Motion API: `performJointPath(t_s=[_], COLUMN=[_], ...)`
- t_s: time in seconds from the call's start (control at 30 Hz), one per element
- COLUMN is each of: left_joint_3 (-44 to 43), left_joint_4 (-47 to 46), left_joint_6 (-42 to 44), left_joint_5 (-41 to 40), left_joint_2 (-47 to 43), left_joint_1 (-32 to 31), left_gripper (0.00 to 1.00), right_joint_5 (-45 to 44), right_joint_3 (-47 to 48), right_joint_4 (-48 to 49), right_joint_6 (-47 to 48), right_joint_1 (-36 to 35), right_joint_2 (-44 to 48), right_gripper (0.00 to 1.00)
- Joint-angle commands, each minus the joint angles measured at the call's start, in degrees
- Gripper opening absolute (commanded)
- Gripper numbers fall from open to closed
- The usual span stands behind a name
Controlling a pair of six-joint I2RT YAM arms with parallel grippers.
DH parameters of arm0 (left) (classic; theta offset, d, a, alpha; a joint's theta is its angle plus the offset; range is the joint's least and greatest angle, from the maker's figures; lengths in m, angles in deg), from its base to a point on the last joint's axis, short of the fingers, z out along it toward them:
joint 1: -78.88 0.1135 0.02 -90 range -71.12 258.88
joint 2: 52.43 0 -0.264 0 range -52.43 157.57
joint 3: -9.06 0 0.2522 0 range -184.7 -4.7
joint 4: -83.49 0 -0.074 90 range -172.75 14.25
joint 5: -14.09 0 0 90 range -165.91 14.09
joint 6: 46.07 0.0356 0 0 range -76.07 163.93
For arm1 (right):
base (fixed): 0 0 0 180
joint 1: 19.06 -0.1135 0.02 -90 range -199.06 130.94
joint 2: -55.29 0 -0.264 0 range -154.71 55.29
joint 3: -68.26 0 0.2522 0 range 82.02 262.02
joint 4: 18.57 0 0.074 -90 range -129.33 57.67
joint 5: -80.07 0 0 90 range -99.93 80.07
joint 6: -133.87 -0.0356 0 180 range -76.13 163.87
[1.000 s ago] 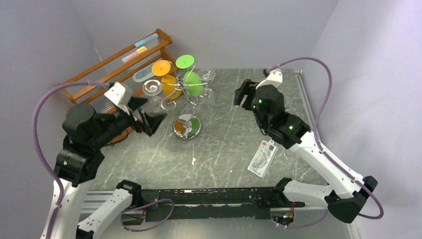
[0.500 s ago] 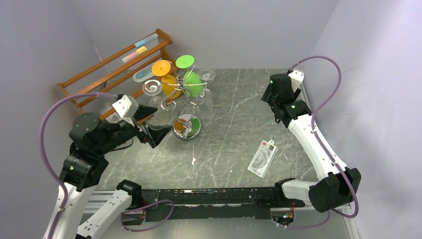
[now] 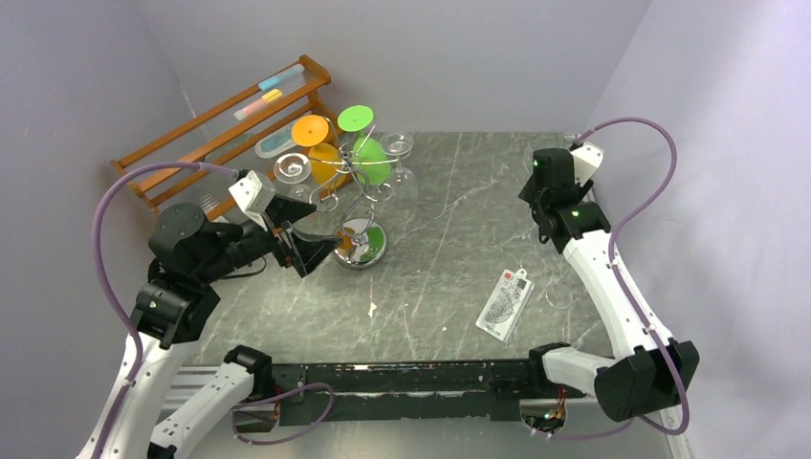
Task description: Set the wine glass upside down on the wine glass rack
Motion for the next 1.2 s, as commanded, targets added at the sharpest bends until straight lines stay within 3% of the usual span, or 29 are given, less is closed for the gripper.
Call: performJointPath(t_s=[0.0, 0.2, 0.37, 0.77, 0.9, 1.07, 1.17], left_joint_3=[0.12, 0.36, 0.1, 0.37, -0.24, -0.79, -1.18], left_joint_4=[-2.89, -2.51, -2.36, -2.84, -1.34, -0.83, -1.5], left_joint_6=[-1.22, -2.24, -3.06, -6.31, -6.6, -8.25, -9.98], left_joint_5=[1.08, 0.19, 0.4, -0.19, -1.05, -1.63, -2.45], left_joint_2=[0.43, 0.81, 1.39, 2.17, 2.75, 3.13, 3.04], left_joint_1=[-0.39, -0.39, -0.39, -0.39, -0.38, -0.41, -0.39], left_gripper=[0.97, 0.97, 0.97, 0.97, 0.96, 0.97, 0.96], right_joint_5=[-2.63, -1.4, -0.45, 3.61, 4.48, 5.19, 6.17], right_joint_3=[-1.04, -3.36, -6.3, -6.41, -6.75, -6.27, -4.94], right_joint_4=[-2.28, -4.57, -4.01, -1.81, -1.38, -1.29, -1.3], right_joint_6=[-1.05, -2.73, -3.4, 0.76, 1.44, 2.02, 2.43], right_joint_1=[0.54, 0.55, 0.57, 0.59, 0.69, 0.63, 0.62], right_joint_2=[2.95, 4.77, 6.62, 2.29, 1.66, 2.01, 3.31], right_gripper=[0.61, 0.58, 0.5, 0.24, 0.21, 0.0, 0.0])
